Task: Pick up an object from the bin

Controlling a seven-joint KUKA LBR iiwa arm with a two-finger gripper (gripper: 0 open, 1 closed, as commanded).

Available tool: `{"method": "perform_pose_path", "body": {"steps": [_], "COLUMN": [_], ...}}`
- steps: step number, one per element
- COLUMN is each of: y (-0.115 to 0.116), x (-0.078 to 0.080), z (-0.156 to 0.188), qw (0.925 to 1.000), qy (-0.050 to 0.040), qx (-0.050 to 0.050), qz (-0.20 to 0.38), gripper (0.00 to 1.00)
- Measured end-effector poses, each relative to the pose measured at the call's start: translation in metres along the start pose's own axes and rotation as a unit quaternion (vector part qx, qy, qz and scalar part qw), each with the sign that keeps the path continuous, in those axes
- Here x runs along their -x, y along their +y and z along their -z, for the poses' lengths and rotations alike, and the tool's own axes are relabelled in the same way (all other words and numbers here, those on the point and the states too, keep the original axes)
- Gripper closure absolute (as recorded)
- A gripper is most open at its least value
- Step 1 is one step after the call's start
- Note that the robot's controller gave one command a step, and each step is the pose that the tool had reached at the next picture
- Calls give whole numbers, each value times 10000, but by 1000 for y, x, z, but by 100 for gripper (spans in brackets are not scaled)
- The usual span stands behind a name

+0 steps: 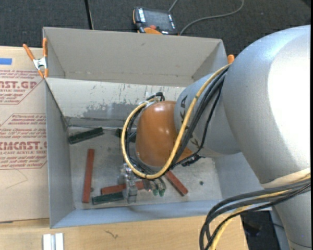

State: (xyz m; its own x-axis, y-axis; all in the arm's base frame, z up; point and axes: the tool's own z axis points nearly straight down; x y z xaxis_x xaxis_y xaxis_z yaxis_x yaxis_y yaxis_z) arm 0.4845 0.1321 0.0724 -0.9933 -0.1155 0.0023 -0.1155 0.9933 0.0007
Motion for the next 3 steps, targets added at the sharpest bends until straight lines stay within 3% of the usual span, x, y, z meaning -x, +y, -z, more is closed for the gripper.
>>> {"method": "perform_pose_path", "body": {"steps": [1, 2, 3], "y": [0, 0, 0], "x": [1, 0, 1], "z": [-2, 0, -2], "qw": [10000, 10000, 10000], "qy": [-34, 0, -35], "qx": [6, 4, 7], "qz": [-8, 0, -9], "gripper": [0, 100, 0]}}
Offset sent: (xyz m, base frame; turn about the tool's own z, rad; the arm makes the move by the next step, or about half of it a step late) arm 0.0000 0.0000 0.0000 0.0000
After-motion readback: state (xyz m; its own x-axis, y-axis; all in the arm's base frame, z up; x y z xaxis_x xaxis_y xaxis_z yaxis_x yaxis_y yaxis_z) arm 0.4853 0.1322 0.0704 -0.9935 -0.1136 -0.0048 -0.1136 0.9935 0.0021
